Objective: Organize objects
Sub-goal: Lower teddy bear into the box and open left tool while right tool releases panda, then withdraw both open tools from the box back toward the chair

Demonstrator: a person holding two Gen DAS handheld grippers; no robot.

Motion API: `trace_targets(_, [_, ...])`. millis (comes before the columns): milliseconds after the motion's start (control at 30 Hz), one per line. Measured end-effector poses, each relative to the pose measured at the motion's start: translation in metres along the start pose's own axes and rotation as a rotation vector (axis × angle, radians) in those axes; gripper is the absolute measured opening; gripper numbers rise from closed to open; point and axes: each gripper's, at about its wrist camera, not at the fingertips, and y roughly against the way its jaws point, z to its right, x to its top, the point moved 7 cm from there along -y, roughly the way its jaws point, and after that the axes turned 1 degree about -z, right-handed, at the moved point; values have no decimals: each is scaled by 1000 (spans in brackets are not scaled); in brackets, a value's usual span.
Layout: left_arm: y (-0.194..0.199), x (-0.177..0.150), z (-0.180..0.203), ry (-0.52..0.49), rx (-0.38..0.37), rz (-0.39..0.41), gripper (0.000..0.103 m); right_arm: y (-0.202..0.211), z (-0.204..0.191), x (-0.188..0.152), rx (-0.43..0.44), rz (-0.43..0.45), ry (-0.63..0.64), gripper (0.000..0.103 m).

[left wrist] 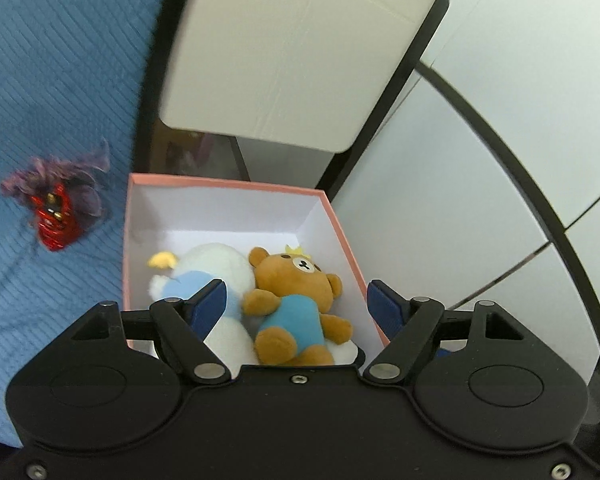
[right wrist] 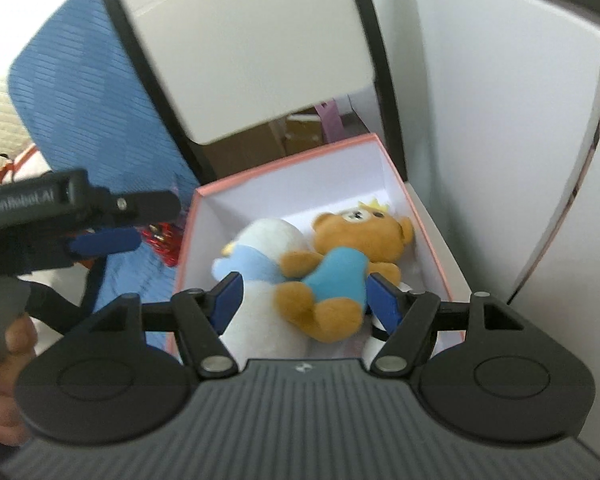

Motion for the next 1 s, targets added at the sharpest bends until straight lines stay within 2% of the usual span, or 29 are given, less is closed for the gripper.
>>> trace_targets(300, [69, -3, -22, -5, 3, 73, 76, 40, -52, -3, 47, 65, 40, 70])
trace_targets(567, [133, -15, -46, 3, 13, 134, 76, 61, -94, -20, 76, 87, 80, 70])
trace_targets(1000, [206, -41, -85, 3, 58, 196, 76, 86, -158, -50, 122, 103, 138, 70])
